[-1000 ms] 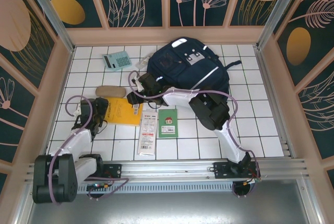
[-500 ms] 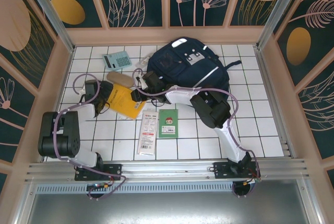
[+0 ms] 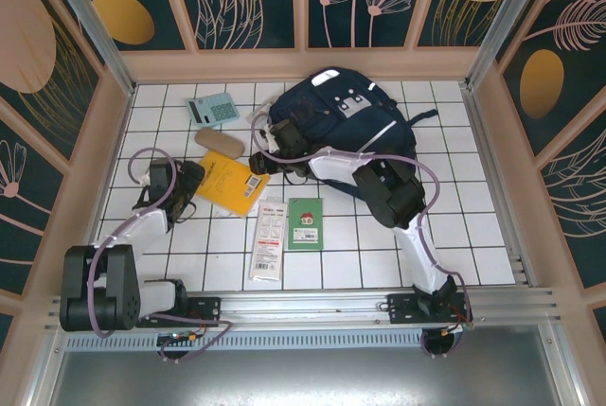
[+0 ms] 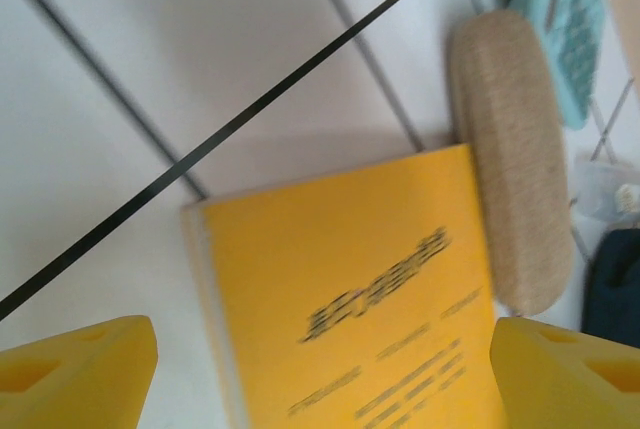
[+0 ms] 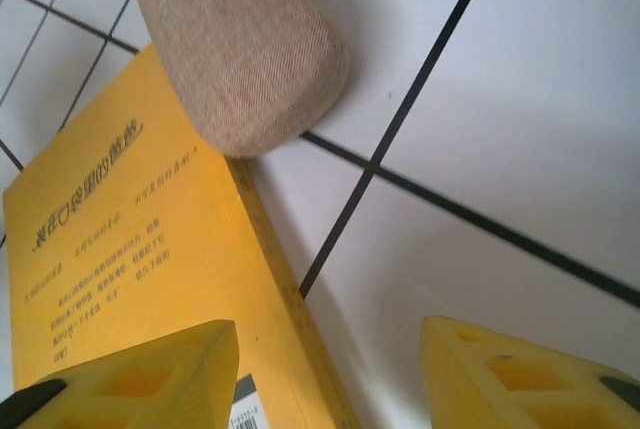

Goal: Pack books, pencil case, and school supplies into a backpack

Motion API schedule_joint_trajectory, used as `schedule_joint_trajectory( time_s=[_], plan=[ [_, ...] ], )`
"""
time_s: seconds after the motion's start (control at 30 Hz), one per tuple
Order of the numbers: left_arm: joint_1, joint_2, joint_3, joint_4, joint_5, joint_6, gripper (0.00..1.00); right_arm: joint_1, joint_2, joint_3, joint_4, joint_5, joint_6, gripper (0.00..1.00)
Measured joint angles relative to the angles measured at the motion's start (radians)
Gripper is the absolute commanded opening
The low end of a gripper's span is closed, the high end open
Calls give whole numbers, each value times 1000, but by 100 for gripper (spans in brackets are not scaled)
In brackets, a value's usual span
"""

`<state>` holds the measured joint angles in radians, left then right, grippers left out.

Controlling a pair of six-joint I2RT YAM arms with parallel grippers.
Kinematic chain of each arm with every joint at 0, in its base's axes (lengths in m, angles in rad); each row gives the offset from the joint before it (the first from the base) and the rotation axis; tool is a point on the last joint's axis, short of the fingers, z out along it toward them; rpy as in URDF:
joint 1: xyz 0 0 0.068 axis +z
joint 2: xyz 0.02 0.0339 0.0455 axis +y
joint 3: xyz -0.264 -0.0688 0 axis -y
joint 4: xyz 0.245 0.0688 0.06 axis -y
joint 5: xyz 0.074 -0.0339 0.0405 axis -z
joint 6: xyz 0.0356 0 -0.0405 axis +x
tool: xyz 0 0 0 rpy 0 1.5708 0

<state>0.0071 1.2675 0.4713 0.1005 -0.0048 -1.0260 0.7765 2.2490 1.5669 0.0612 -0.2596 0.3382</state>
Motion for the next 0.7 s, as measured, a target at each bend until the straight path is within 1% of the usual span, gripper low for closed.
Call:
schedule_joint_trajectory(
  time_s=[0.13,0.3,0.7],
  plan=[
    [-4,27,-50,14,19,-10,87,1,24,45,-9,-5,0,51],
    [-6,44,-47,32,17,-13,88,22,43,48,-18,-29,1,49],
    [-15,136,43,-25,-5,21,90,97,47,27,-18,-118,26,49]
  ],
)
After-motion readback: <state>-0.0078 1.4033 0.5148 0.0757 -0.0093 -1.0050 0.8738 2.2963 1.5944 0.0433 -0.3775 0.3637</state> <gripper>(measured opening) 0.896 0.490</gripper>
